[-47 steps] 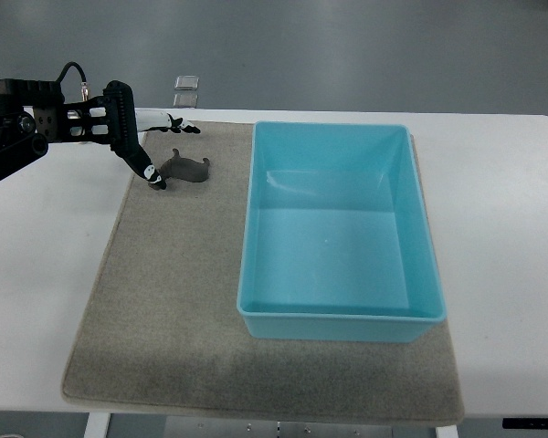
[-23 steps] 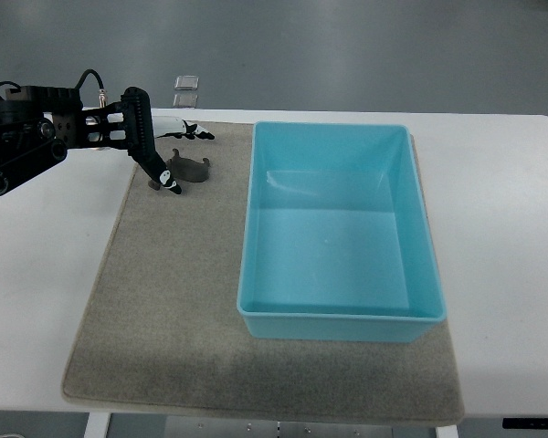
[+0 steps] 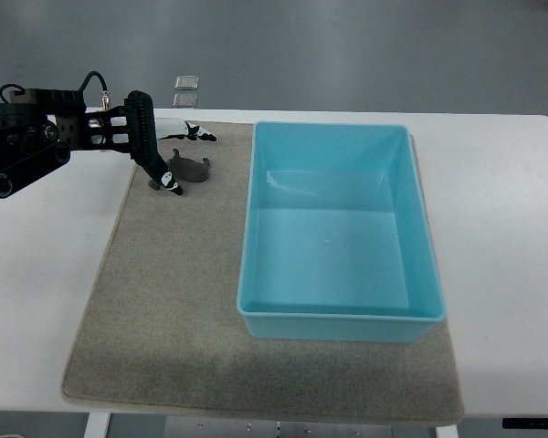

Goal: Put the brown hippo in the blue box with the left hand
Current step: 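Lower the left hand onto the brown hippo, then close the left hand's fingers around the brown hippo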

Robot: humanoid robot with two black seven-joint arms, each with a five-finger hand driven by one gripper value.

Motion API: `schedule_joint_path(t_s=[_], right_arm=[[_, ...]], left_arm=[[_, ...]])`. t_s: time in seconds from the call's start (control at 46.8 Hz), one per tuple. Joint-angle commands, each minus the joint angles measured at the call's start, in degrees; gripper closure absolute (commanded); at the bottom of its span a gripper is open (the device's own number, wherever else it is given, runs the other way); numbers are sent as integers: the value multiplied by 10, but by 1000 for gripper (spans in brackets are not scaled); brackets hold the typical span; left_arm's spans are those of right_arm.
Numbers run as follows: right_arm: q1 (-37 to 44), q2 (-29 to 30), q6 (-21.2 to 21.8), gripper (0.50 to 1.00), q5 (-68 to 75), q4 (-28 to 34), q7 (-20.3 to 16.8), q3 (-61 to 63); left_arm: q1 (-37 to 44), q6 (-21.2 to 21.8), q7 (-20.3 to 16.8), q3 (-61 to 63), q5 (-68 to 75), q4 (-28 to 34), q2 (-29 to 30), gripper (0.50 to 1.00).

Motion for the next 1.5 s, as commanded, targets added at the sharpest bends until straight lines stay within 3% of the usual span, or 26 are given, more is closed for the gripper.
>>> schedule_joint_path(t_s=[0.0,0.449,0.556,0.727,0.877,1.07,1.176,1.305,1.476], right_arm=[[0,0,0,564,-1,0,0,0],[0,0,0,564,-1,-1,0,0],[0,0,0,564,0,0,0,0],[0,0,0,564,-1,0,0,0],[-1,0,0,564,-1,0,0,0],[0,0,0,564,-1,0,0,0],[0,0,0,564,-1,-1,0,0],[0,0,0,564,0,0,0,0],[-1,0,0,564,-1,-1,0,0]], left_arm=[[0,4,1,-1,48,5,1,501],[0,14,1,-8,61,-2,-1,519],[2,15,1,-7,62,3,-1,589],[2,14,0,-6,62,4,-1,619],[2,14,1,-4,65,4,-1,771],[2,12,0,-3,65,2,0,802],[2,12,1,-3,65,0,-1,909],[0,12,1,-2,65,1,-1,994],[-2,13,1,-2,65,2,-1,1000]])
